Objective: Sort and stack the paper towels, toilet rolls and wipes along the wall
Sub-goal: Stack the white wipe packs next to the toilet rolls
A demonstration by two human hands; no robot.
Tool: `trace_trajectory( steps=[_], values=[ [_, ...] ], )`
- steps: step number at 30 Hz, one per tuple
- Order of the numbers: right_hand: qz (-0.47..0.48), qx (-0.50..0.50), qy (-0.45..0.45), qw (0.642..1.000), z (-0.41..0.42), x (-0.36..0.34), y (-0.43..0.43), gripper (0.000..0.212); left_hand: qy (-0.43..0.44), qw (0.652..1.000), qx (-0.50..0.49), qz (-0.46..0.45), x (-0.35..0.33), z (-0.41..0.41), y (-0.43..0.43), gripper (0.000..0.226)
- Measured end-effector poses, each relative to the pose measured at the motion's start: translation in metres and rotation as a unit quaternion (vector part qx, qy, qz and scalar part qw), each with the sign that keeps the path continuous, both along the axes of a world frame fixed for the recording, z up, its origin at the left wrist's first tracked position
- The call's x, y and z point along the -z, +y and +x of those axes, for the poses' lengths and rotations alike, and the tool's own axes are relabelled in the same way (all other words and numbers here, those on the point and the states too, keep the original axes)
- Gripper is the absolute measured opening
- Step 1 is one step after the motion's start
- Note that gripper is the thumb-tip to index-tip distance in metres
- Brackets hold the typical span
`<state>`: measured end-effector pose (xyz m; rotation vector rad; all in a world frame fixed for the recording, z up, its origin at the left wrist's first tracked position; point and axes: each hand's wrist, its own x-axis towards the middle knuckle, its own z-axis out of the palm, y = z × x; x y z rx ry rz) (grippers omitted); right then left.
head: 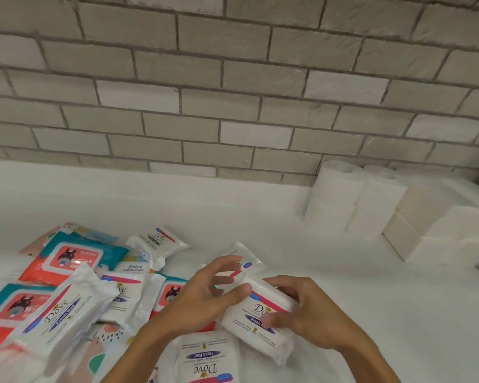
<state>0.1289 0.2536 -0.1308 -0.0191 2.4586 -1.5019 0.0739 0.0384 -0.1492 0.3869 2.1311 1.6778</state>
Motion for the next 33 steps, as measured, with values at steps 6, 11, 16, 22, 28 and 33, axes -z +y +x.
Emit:
trace_trajectory(
  steps=[6,11,16,22,28,33],
  values=[
    [-0.032,-0.022,0.04,0.998,-0.022,-0.008,-0.021,0.053,-0.056,0.998,-0.007,0.01,-0.008,0.003,-0.016,0.053],
    [-0.099,-0.011,0.014,0.995,-0.047,-0.007,-0.019,0.044,-0.048,0.989,-0.138,0.03,-0.003,0.002,-0.038,0.04],
    [-0.068,0.165,-0.137,0.974,-0.079,0.018,-0.005,0.036,-0.031,0.976,-0.214,0.019,0.001,-0.002,-0.071,0.057],
    [0.09,0.208,-0.156,0.961,-0.101,0.054,-0.045,0.071,-0.034,0.962,-0.27,0.011,0.007,-0.007,-0.083,0.027],
    [0.173,0.169,-0.093,0.966,-0.133,0.061,-0.044,0.065,-0.041,0.964,-0.262,0.016,0.01,-0.006,-0.088,0.042],
    [0.212,0.131,-0.088,0.964,-0.159,0.062,-0.035,0.051,-0.042,0.96,-0.275,0.011,0.013,-0.008,-0.09,0.031]
  ],
)
